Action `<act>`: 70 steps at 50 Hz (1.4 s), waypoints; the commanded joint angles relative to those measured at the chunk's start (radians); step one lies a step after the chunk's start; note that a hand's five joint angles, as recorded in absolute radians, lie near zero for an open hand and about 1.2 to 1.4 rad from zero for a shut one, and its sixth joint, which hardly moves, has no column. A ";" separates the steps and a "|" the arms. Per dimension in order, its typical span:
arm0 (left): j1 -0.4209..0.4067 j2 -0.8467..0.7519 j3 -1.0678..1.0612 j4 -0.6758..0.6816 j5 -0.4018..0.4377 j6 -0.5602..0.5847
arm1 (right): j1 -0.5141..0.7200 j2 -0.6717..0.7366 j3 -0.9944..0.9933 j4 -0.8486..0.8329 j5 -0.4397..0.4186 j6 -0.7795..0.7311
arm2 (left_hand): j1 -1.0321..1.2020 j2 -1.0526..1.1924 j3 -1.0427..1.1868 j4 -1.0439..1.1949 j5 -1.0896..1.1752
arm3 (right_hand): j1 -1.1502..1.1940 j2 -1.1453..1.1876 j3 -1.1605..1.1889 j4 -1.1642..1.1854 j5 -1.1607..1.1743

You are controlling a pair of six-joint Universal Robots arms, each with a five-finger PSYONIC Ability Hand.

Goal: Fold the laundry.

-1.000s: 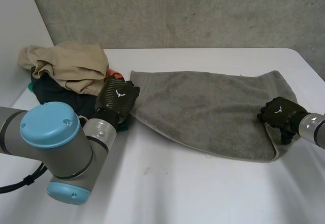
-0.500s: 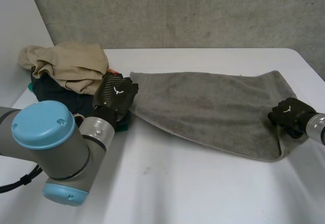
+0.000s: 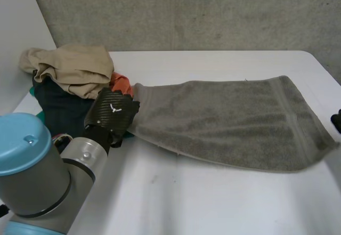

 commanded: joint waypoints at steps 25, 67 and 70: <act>0.008 -0.359 0.597 -0.129 -0.009 -0.071 | 0.252 -0.143 0.169 -0.082 -0.135 0.888 | 0.249 0.198 0.201 0.193 0.222 | -0.474 -0.878 -0.893 -0.903 -0.906; 0.078 -0.387 0.705 -0.266 -0.026 -0.183 | 0.208 0.098 0.123 -0.421 0.294 0.623 | 0.249 0.198 0.201 0.193 0.222 | 0.634 0.231 0.215 0.205 0.203; 0.077 -0.364 0.675 -0.276 -0.026 -0.185 | 0.203 0.096 0.123 -0.418 0.291 0.623 | 0.249 0.198 0.201 0.193 0.222 | 0.634 0.231 0.215 0.205 0.203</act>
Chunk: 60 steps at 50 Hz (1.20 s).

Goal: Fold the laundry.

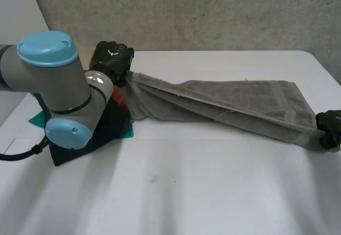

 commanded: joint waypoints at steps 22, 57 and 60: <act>-0.094 0.594 -0.762 -0.326 0.036 0.033 | -0.309 -0.385 -0.059 0.754 -0.109 -0.757 | 0.249 0.198 0.201 0.193 0.221 | 0.272 0.234 0.240 0.238 0.251; -0.070 -0.029 0.465 0.435 -0.068 0.457 | 0.079 -0.077 -0.637 -0.214 0.086 -0.363 | 0.249 0.198 0.201 0.193 0.221 | 0.272 0.234 0.240 0.238 0.251; -0.070 -0.027 0.402 0.414 -0.070 0.437 | 0.080 -0.072 -0.620 -0.202 0.069 -0.359 | 0.249 0.198 0.201 0.193 0.221 | 0.272 0.234 0.240 0.238 0.251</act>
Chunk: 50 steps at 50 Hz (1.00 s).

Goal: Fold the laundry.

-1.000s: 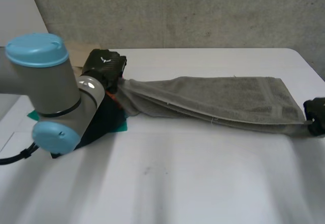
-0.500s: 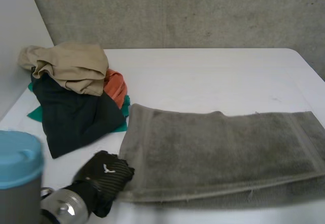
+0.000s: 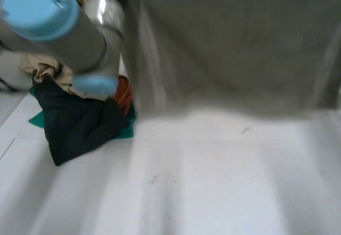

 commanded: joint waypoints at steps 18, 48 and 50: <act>0.014 0.032 -0.661 0.066 0.016 -0.237 | 0.025 0.187 0.265 0.075 -0.138 0.068 | 0.249 0.196 0.199 0.192 0.217 | 0.272 0.215 0.206 0.196 0.221; -0.076 0.393 -1.185 -0.487 0.025 -0.237 | -0.271 -0.106 0.617 0.771 -0.141 -0.409 | 0.249 0.196 0.199 0.192 0.217 | 0.272 0.215 0.206 0.196 0.221; -0.075 0.352 -1.141 -0.457 0.021 -0.233 | -0.245 -0.041 0.591 0.720 -0.137 -0.380 | 0.249 0.196 0.199 0.192 0.217 | 0.272 0.215 0.206 0.196 0.221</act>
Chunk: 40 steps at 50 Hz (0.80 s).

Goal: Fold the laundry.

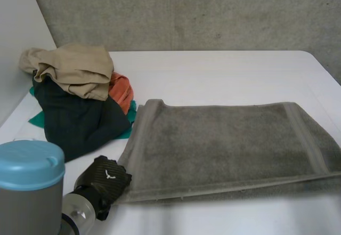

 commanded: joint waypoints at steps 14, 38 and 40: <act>0.038 -0.381 0.991 0.318 -0.030 0.126 | 0.318 0.183 -0.554 -0.546 0.146 0.333 | 0.249 0.195 0.199 0.192 0.216 | 0.272 0.215 0.203 0.196 0.211; 0.105 -0.341 0.674 0.710 -0.033 0.106 | 0.378 0.191 -0.332 -1.051 0.032 0.493 | 0.249 0.195 0.199 0.192 0.216 | 0.272 0.215 0.203 0.196 0.211; 0.101 -0.344 0.619 0.710 -0.032 0.092 | 0.372 0.214 -0.289 -1.031 0.002 0.514 | 0.249 0.195 0.199 0.192 0.216 | 0.272 0.215 0.203 0.196 0.211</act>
